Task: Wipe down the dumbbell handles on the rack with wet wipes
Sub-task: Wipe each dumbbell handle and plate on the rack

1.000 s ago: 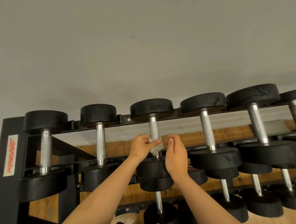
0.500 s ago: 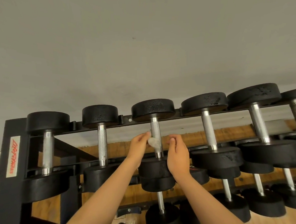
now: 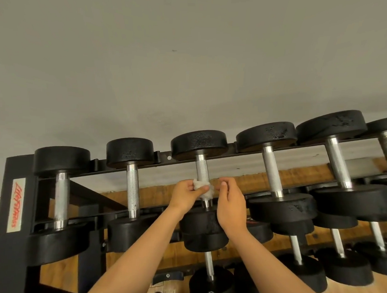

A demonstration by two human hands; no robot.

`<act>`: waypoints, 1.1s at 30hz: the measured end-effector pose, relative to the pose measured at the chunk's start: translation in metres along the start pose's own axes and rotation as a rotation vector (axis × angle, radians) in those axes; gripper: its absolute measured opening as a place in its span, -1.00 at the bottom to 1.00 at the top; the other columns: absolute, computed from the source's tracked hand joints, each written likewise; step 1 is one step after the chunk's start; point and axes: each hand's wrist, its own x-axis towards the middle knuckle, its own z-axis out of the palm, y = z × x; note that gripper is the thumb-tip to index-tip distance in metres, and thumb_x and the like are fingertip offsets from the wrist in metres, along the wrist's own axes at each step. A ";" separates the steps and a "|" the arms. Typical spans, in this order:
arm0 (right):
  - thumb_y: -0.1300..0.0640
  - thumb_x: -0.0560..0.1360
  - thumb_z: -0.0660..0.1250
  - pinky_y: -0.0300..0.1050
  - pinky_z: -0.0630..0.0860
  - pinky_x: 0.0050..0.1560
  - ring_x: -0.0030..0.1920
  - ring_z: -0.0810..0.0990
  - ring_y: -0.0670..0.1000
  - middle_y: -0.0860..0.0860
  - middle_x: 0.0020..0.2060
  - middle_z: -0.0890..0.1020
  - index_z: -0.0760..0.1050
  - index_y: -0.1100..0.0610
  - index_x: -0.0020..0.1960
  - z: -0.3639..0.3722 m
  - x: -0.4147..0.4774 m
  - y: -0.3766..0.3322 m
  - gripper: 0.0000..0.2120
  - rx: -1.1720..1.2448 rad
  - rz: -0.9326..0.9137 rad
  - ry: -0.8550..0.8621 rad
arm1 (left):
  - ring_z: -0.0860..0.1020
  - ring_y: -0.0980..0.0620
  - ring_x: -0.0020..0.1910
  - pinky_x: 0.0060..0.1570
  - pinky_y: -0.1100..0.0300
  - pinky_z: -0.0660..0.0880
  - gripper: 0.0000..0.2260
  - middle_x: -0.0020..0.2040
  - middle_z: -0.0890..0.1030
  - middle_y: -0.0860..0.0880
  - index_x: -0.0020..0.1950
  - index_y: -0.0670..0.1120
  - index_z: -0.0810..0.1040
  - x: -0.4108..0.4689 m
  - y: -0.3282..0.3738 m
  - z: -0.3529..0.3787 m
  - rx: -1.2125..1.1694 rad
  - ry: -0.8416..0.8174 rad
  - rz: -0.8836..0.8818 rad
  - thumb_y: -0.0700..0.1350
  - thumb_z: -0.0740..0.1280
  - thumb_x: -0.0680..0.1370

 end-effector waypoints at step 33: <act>0.04 0.66 0.07 0.03 0.56 -0.02 -0.06 0.58 -0.06 -0.03 -0.08 0.61 0.48 0.06 0.16 0.001 0.000 -0.001 -0.76 0.003 0.007 -0.011 | 0.49 0.10 -0.31 -0.26 0.25 0.41 -0.75 -0.33 0.56 -0.02 -0.31 -0.07 0.53 0.021 0.029 0.031 -0.142 0.505 0.100 -0.03 0.41 0.55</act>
